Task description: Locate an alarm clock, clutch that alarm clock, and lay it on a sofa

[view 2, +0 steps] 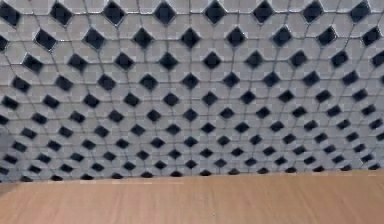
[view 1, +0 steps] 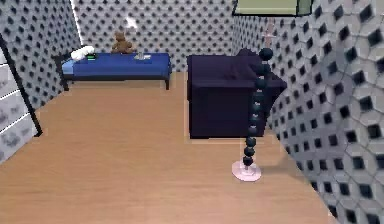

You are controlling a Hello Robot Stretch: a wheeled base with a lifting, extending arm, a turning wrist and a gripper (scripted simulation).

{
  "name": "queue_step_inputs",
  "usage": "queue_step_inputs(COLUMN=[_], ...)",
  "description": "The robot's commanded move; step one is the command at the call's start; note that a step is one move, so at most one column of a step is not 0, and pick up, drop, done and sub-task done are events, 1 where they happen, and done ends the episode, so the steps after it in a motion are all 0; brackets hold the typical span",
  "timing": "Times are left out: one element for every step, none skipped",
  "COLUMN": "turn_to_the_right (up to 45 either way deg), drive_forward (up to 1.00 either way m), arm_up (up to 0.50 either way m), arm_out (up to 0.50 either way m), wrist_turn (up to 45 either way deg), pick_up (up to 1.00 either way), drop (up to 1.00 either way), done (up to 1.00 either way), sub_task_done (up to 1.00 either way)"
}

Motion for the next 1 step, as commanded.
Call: queue_step_inputs(turn_to_the_right=[45.0], drive_forward=[0.0], arm_up=[0.0], arm_out=[0.0], wrist_turn=[0.0], pick_up=[0.0], drop=[0.0], done=[0.0], sub_task_done=[0.0])
